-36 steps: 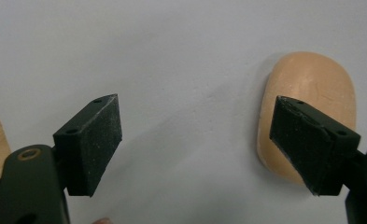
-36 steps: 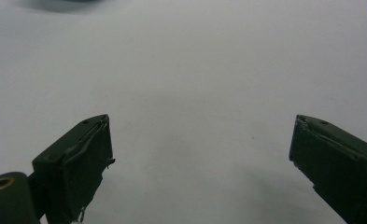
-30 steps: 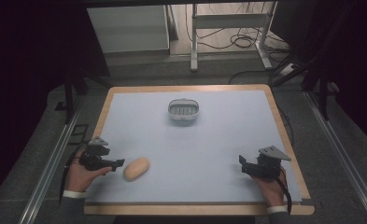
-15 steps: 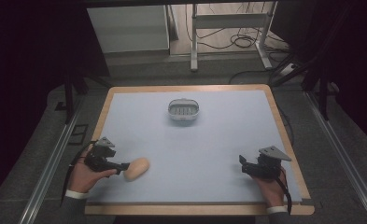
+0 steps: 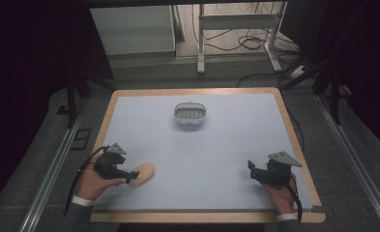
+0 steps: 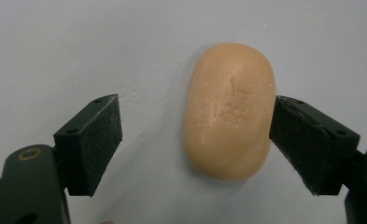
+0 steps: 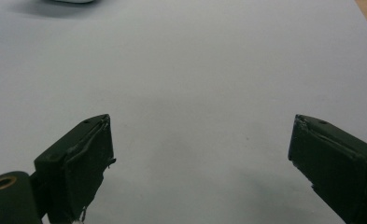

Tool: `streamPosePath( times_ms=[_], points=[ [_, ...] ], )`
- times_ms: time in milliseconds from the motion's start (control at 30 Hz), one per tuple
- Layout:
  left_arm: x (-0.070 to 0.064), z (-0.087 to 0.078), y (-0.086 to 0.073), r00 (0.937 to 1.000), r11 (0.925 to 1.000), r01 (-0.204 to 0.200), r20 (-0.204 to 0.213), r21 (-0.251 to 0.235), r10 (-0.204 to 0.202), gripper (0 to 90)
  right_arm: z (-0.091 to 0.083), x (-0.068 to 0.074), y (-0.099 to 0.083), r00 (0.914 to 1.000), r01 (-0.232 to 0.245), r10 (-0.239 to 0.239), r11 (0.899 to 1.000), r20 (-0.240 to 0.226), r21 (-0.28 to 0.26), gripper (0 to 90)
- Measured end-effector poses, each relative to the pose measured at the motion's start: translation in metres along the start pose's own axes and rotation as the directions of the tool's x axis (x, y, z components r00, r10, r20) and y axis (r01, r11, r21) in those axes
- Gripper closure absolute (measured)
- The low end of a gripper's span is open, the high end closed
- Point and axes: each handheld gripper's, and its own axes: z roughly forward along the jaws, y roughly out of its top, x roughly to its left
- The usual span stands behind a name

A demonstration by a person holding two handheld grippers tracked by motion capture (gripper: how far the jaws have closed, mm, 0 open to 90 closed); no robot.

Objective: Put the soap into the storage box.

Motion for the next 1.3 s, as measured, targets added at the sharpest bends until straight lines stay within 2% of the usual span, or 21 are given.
streamPosePath(
  times_ms=[200, 600, 900, 1300],
  points=[
    [-0.004, 0.003, 0.003, 0.9999, 0.9998, -0.014, -0.007, 0.013, 0.014, 17.9, 0.000, 0.000, 0.000, 1.0000, 0.003, -0.003, 1.000, 0.001, 0.001, 6.6],
    [-0.011, 0.015, 0.007, 0.9995, 0.9985, -0.031, 0.010, 0.044, 0.031, 17.3, 0.000, 0.000, 0.000, 1.0000, 0.003, -0.003, 1.000, 0.004, 0.000, 6.6],
    [-0.020, 0.026, 0.009, 0.9976, 0.9941, -0.067, 0.022, 0.085, 0.066, 17.1, 0.000, 0.000, 0.000, 1.0000, 0.008, -0.008, 1.000, 0.005, 0.001, 6.6],
    [-0.024, 0.038, 0.013, 0.9968, 0.9891, -0.079, 0.017, 0.124, 0.078, 17.6, 0.000, 0.000, 0.000, 1.0000, 0.007, -0.007, 1.000, 0.005, 0.002, 6.6]
  ],
)
